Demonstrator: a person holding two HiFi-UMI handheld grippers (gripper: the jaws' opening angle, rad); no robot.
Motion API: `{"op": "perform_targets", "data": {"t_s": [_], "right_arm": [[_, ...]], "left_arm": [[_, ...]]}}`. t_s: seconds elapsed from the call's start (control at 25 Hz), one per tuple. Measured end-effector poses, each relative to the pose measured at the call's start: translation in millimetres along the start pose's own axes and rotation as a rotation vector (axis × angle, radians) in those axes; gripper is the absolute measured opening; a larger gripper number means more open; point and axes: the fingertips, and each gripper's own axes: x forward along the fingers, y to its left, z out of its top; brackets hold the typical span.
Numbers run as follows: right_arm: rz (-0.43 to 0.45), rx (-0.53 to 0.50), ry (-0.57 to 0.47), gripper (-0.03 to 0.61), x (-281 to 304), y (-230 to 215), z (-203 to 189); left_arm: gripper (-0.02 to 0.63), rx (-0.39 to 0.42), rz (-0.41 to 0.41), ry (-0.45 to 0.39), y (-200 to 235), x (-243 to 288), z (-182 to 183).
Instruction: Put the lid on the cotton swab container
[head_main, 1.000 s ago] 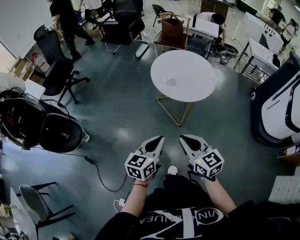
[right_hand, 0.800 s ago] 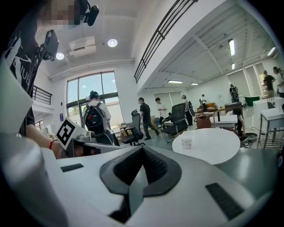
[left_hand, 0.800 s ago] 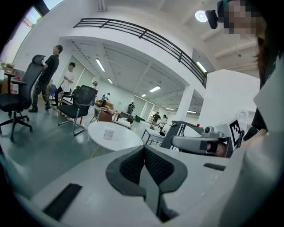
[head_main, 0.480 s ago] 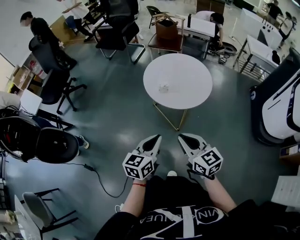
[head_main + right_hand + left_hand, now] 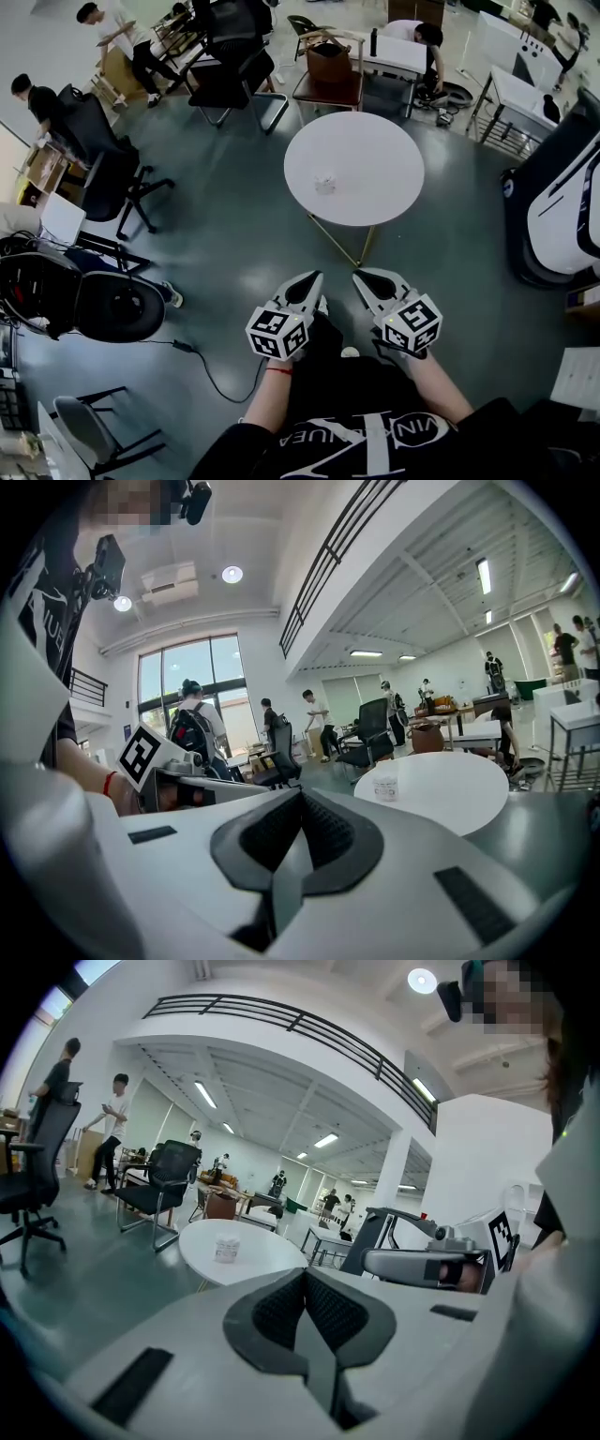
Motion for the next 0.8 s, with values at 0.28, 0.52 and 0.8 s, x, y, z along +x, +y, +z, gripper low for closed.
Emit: {"op": "perform_targets", "data": {"t_s": [0.28,0.52,0.8], "right_arm": [[-0.015,0.001,0.013,0.003,26,-30,9],[-0.019,0.012,0.019,0.003,63,-55,26],[-0.040,0.021,0.026,0.003,108,-82,44]], "left_arm": [[0.008,0.008,-0.037,0.010,16,37,15],[0.008,0.038,-0.046,0.041,46,67,40],[0.008,0.043,-0.091,0.056,83,99,71]]}}
